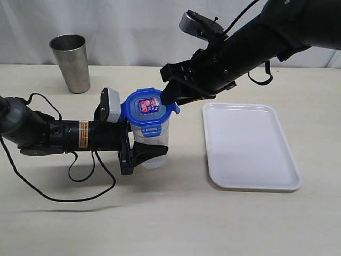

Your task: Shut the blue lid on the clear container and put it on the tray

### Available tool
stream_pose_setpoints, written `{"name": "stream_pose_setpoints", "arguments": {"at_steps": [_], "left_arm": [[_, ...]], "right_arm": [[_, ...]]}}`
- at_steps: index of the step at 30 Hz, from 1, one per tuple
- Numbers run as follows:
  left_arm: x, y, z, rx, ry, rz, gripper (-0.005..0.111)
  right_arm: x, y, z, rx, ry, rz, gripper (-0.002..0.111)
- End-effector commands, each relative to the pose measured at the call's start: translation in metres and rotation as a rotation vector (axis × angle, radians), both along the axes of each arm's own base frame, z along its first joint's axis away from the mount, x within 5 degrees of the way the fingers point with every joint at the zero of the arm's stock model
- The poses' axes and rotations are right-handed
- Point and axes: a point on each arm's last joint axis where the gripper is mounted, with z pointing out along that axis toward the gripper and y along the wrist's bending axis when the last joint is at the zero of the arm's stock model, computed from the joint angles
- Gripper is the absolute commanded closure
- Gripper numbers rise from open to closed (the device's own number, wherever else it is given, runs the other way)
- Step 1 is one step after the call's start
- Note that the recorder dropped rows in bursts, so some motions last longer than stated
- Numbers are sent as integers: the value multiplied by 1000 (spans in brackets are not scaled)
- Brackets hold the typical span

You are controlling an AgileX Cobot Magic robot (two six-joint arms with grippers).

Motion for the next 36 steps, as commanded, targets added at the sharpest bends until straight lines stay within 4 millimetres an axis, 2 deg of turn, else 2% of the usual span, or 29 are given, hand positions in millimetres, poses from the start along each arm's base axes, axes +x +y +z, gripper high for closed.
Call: {"name": "stream_pose_setpoints", "arguments": {"at_steps": [1,10,14,20,24,29,33,36], "left_arm": [[2,-1,8,-29,-24,-3,107],[2,-1,8,-29,-23,-2,107],[2,-1,8,-29,-23,-2,107],[2,-1,8,-29,-23,-2,107],[2,-1,8,-29,-23,-4,107],[1,-2,8,-27,-23,-7,107],[1,-2,8,-25,-23,-6,107],[1,-2,8,-25,-23,-6,107]], "right_arm": [[-2,1,0,1,32,5,69],[-3,1,-9,-10,75,28,69],[1,5,-25,-3,105,58,78],[1,13,-38,57,141,138,93],[1,14,-52,44,186,170,89],[2,15,-66,37,230,186,73],[2,15,-66,26,225,192,73],[3,13,-57,29,174,218,73]]}}
